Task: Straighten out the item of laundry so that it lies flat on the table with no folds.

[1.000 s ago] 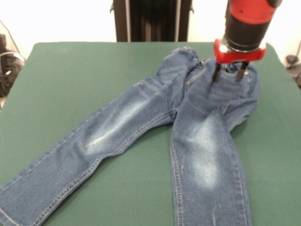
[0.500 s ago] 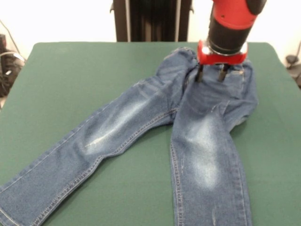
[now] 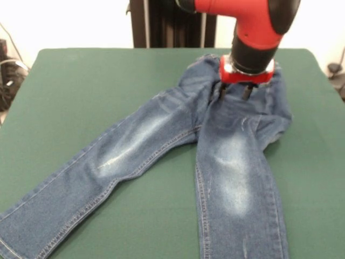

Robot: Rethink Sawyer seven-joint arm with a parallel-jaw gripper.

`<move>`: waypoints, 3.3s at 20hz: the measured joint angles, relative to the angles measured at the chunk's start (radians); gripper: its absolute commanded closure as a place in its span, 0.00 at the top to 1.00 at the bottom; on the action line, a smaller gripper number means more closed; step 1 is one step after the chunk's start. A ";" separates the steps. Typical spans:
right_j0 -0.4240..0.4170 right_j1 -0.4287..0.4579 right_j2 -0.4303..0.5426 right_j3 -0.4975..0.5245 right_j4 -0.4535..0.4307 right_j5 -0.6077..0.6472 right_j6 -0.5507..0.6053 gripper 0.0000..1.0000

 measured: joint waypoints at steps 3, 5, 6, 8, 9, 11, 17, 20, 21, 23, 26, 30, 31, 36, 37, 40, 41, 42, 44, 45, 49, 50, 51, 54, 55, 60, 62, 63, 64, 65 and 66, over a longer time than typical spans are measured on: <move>-0.012 0.027 0.001 -0.001 0.001 -0.025 0.000 0.00; -0.014 0.029 0.001 -0.001 0.001 -0.028 0.000 0.00; -0.020 0.029 0.004 -0.001 0.002 -0.029 0.000 0.00; -0.027 0.029 0.007 -0.001 0.005 -0.029 0.000 0.00; -0.028 0.029 0.008 -0.001 0.006 -0.029 0.000 0.00; -0.029 0.029 0.010 -0.001 0.006 -0.029 0.000 0.00; -0.056 0.022 0.034 0.009 0.010 -0.029 0.000 0.00; -0.077 0.012 0.051 0.024 0.020 -0.030 0.000 0.00; -0.085 0.006 0.058 0.031 0.024 -0.030 0.000 0.00; -0.094 -0.008 0.068 0.044 0.036 -0.030 0.000 0.00; -0.098 -0.030 0.083 0.067 0.053 -0.030 0.000 0.00; -0.097 -0.062 0.104 0.095 0.077 -0.030 0.000 0.00; -0.097 -0.070 0.110 0.102 0.085 -0.030 0.000 0.00; -0.083 -0.103 0.123 0.125 0.119 -0.030 0.000 0.00; -0.078 -0.105 0.123 0.125 0.124 -0.030 0.000 0.00; -0.069 -0.105 0.123 0.125 0.132 -0.030 0.000 0.00; -0.069 -0.102 0.123 0.125 0.134 -0.030 0.000 0.00; -0.068 -0.100 0.123 0.125 0.135 -0.030 0.000 0.00; -0.069 -0.096 0.123 0.125 0.135 -0.030 0.000 0.00; -0.071 -0.094 0.123 0.125 0.135 -0.030 0.000 0.00; -0.073 -0.094 0.123 0.125 0.135 -0.030 0.000 0.00; -0.073 -0.094 0.123 0.125 0.135 -0.030 0.000 0.00; -0.073 -0.094 0.123 0.125 0.135 -0.030 0.000 0.00; -0.073 -0.094 0.123 0.125 0.135 -0.030 0.000 0.00; -0.073 -0.094 0.123 0.125 0.135 -0.030 0.000 0.00; -0.073 -0.095 0.123 0.125 0.135 -0.030 0.000 0.00; -0.073 -0.095 0.123 0.126 0.135 -0.030 0.000 0.00; -0.073 -0.096 0.123 0.126 0.135 -0.030 0.000 0.00; -0.073 -0.097 0.123 0.126 0.135 -0.030 0.000 0.00; -0.073 -0.098 0.123 0.127 0.135 -0.030 0.000 0.00; -0.073 -0.098 0.123 0.127 0.135 -0.030 0.000 0.00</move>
